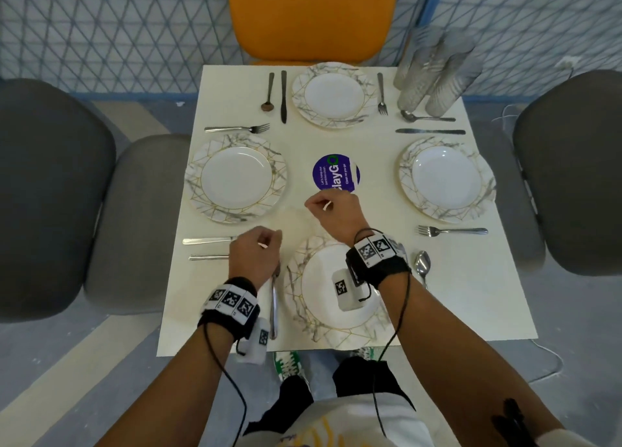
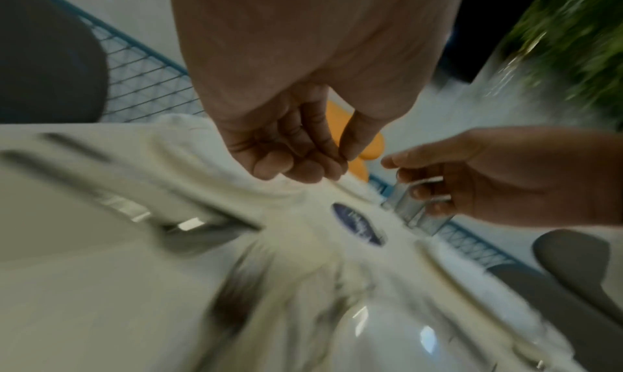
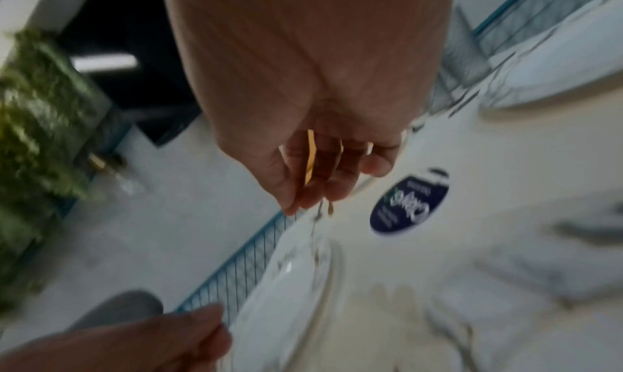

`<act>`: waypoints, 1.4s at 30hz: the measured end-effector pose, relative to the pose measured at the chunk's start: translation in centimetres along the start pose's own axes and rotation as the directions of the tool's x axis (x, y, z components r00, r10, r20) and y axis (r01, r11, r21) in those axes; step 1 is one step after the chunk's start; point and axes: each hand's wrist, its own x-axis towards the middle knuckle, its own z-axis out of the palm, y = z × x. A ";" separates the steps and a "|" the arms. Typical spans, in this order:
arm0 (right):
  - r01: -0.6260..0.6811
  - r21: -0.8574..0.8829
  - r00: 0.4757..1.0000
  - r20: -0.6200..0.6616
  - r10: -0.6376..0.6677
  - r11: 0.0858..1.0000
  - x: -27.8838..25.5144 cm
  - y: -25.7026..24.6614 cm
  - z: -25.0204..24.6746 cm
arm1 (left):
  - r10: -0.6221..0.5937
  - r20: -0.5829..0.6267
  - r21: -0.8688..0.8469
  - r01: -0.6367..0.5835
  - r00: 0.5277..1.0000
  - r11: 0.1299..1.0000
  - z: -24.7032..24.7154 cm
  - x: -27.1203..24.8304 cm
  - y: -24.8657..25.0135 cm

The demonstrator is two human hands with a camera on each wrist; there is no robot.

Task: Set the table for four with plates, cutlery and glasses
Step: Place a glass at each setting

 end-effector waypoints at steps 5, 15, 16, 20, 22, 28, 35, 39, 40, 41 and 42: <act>0.000 0.010 0.993 -0.118 0.001 1.000 1.7 0.2 -7.7 | 0.195 0.056 -0.095 -0.189 0.979 0.977 2.8 2.6 8.6; -0.007 -0.131 0.938 -0.345 -0.039 0.991 11.8 5.1 -26.3 | 0.461 0.056 -0.111 -0.454 0.885 0.884 11.8 10.2 27.8; -0.036 -0.137 0.933 -0.359 -0.016 0.990 13.5 6.0 -28.2 | 0.461 0.055 -0.101 -0.454 0.886 0.885 13.2 11.5 29.5; -0.151 -0.271 0.932 -0.358 0.046 0.951 19.9 10.0 -32.6 | 0.400 0.084 -0.011 -0.401 0.913 0.916 18.3 16.8 33.9; -0.195 -0.346 0.937 -0.344 0.069 0.918 22.4 11.6 -33.7 | 0.360 0.105 0.041 -0.366 0.927 0.930 20.5 19.2 35.2; -0.259 -0.386 0.946 -0.288 0.151 0.886 26.5 14.2 -35.1 | 0.294 0.113 0.226 -0.313 0.949 0.923 25.1 24.3 37.2; -0.291 -0.368 0.953 -0.195 0.233 0.883 28.6 15.7 -34.3 | 0.250 0.123 0.346 -0.278 0.960 0.896 28.1 26.5 38.4; -0.273 -0.292 0.953 -0.212 0.217 0.916 28.9 16.3 -33.6 | 0.242 0.106 0.352 -0.264 0.964 0.898 28.8 26.5 38.6; -0.273 -0.271 0.951 -0.220 0.217 0.923 28.8 16.3 -33.6 | 0.247 0.093 0.336 -0.264 0.964 0.904 28.9 26.5 38.6; -0.274 -0.252 0.948 -0.230 0.218 0.928 28.8 16.4 -33.5 | 0.254 0.078 0.319 -0.266 0.964 0.910 28.9 26.6 38.6; -0.275 -0.237 0.945 -0.243 0.218 0.932 28.7 16.4 -33.6 | 0.260 0.064 0.300 -0.267 0.963 0.916 28.9 26.5 38.5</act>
